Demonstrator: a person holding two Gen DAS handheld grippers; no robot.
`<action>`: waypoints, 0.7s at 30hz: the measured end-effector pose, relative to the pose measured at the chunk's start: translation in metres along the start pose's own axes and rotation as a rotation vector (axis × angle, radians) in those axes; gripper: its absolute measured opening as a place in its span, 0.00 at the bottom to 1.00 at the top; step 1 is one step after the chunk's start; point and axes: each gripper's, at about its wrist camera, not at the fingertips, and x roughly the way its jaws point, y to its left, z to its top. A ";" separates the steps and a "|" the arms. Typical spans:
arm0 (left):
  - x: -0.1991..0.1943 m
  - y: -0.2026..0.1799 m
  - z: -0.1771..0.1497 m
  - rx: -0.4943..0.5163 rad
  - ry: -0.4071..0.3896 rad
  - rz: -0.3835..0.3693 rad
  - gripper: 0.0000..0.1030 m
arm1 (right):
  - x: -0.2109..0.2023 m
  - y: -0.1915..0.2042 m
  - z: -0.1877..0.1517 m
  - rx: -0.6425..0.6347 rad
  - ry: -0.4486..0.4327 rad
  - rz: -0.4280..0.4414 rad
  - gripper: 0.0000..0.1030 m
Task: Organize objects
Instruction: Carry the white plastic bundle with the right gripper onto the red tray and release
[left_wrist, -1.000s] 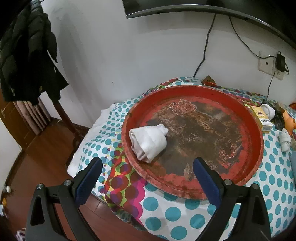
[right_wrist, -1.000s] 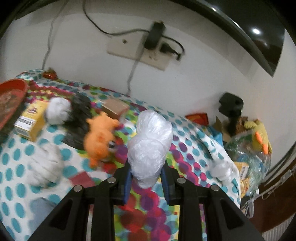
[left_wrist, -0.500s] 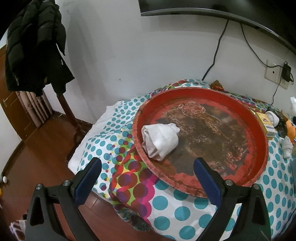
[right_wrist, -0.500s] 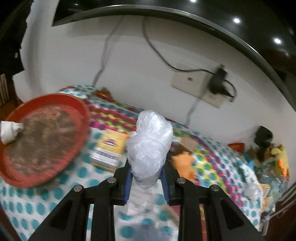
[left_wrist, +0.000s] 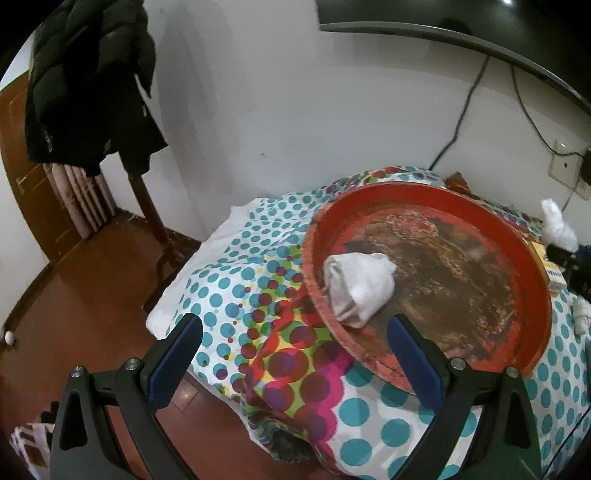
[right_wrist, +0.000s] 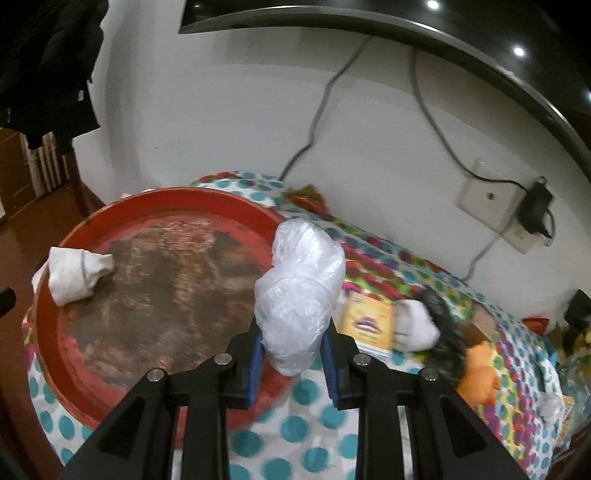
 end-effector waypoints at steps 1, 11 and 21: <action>0.001 0.003 0.001 -0.010 0.000 0.003 0.97 | 0.003 0.004 0.002 -0.001 0.002 0.010 0.27; 0.006 0.015 0.000 -0.037 0.008 0.022 0.97 | 0.040 0.040 0.008 -0.021 0.074 0.053 0.27; 0.014 0.023 -0.001 -0.062 0.037 0.028 0.97 | 0.058 0.052 0.005 -0.048 0.122 0.028 0.27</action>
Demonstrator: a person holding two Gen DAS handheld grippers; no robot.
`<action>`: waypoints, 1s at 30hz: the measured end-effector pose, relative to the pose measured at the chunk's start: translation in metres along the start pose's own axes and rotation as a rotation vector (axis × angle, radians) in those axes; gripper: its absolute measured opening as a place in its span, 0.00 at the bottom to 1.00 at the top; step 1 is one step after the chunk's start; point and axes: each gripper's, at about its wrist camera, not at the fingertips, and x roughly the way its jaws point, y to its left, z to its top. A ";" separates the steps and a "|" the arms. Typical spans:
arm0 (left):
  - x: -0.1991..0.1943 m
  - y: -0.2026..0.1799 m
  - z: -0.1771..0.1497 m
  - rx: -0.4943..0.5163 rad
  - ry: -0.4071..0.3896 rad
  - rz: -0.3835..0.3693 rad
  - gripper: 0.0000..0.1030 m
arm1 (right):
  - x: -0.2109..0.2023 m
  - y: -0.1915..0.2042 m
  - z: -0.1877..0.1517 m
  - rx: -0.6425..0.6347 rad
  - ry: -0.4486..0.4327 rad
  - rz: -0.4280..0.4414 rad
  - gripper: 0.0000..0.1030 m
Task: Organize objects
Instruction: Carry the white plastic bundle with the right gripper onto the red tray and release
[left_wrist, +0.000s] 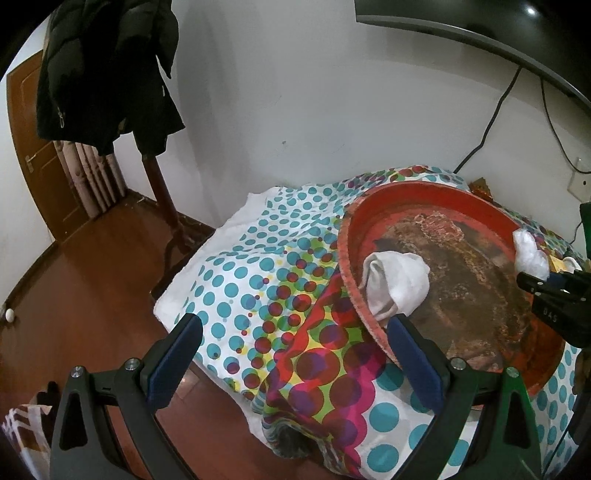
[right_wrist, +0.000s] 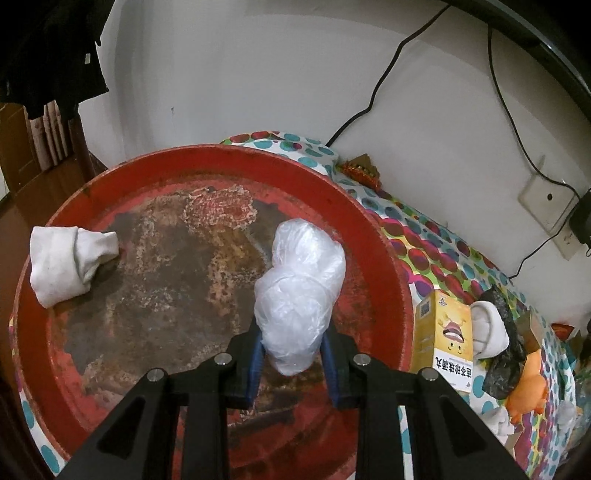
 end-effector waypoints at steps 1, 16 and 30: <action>0.000 0.000 0.000 -0.002 0.000 0.000 0.97 | 0.001 0.000 0.000 0.000 0.003 0.002 0.27; 0.005 -0.002 -0.003 0.010 0.019 -0.003 0.97 | 0.010 0.001 0.000 0.009 0.022 0.011 0.28; 0.009 -0.002 -0.004 0.003 0.023 0.002 0.97 | -0.004 -0.007 0.001 -0.006 -0.004 -0.051 0.41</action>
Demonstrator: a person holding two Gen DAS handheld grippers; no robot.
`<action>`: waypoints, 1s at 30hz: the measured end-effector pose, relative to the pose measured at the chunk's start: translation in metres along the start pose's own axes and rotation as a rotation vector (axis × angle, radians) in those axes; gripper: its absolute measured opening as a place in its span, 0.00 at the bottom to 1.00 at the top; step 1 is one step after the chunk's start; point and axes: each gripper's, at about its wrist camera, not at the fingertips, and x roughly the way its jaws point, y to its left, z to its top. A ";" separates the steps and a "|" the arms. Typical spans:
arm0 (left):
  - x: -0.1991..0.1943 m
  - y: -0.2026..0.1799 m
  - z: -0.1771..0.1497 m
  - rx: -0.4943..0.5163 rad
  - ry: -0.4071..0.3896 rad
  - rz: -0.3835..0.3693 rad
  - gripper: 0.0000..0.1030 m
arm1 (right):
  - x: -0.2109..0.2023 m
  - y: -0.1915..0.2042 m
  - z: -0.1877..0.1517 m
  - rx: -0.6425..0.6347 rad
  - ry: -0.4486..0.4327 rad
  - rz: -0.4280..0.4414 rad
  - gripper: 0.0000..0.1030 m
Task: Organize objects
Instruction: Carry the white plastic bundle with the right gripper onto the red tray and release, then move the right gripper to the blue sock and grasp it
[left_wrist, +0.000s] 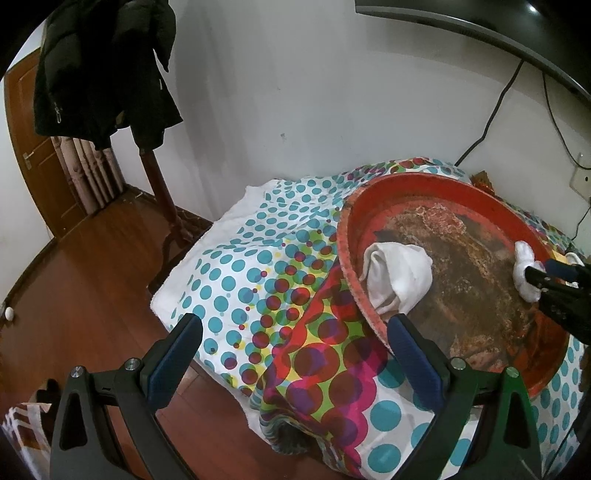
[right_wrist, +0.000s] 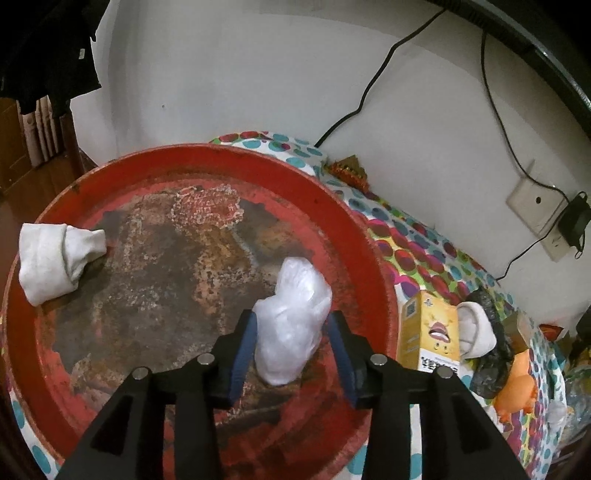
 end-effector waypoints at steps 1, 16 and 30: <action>-0.001 -0.001 0.000 0.002 -0.001 0.000 0.97 | -0.004 -0.001 -0.001 0.001 -0.005 -0.002 0.41; -0.010 -0.016 -0.003 0.043 -0.029 -0.007 0.97 | -0.075 -0.070 -0.062 0.131 -0.045 -0.024 0.45; -0.021 -0.037 -0.007 0.094 -0.048 -0.037 0.97 | -0.109 -0.157 -0.167 0.324 0.035 -0.093 0.48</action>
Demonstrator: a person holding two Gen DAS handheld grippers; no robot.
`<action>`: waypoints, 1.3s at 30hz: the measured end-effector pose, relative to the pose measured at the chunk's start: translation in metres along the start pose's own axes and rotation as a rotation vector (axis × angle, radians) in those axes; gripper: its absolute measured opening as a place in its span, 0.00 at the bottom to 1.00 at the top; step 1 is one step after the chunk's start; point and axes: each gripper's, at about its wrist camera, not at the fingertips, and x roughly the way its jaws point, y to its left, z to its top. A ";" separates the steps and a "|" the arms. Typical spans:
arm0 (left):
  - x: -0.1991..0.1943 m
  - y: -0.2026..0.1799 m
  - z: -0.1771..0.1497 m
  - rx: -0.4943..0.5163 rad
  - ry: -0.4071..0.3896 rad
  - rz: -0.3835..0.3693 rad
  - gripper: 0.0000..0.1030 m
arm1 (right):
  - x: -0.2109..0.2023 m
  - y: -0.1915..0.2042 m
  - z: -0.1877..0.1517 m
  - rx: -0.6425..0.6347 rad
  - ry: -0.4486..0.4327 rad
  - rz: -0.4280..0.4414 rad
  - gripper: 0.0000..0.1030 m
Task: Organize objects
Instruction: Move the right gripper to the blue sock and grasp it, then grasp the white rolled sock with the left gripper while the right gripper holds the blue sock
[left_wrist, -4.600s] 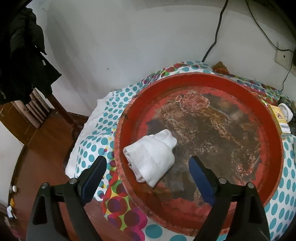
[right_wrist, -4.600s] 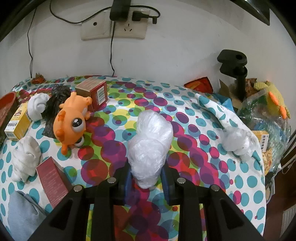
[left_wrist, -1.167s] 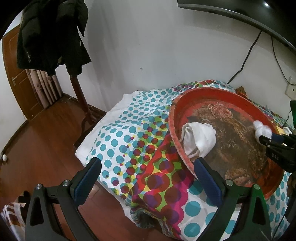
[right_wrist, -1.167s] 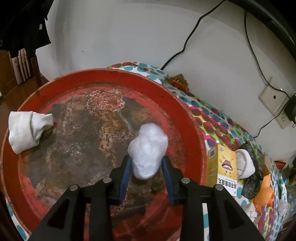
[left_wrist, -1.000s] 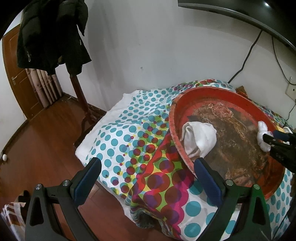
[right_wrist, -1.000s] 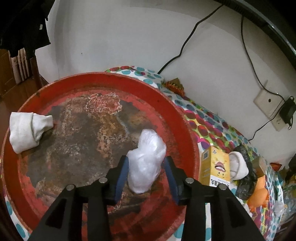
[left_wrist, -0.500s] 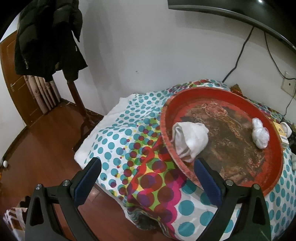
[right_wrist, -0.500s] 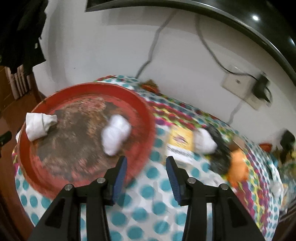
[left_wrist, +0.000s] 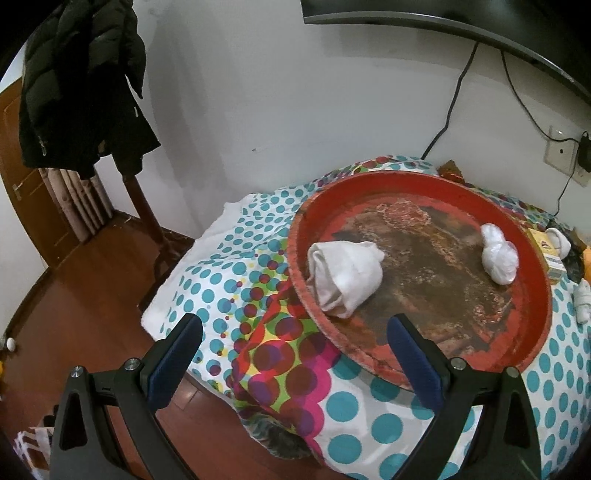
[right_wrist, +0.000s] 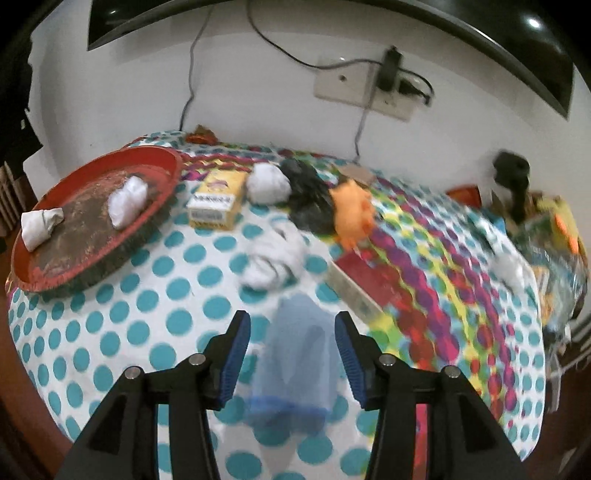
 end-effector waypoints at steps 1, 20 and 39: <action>0.000 -0.001 0.000 0.001 0.001 -0.005 0.97 | 0.000 -0.002 -0.004 0.008 0.007 0.004 0.48; -0.016 -0.039 -0.007 0.114 -0.046 -0.039 0.97 | 0.033 0.000 -0.025 0.048 0.023 0.002 0.50; -0.044 -0.107 -0.023 0.278 -0.071 -0.126 0.97 | 0.018 -0.026 -0.037 0.044 -0.043 0.062 0.21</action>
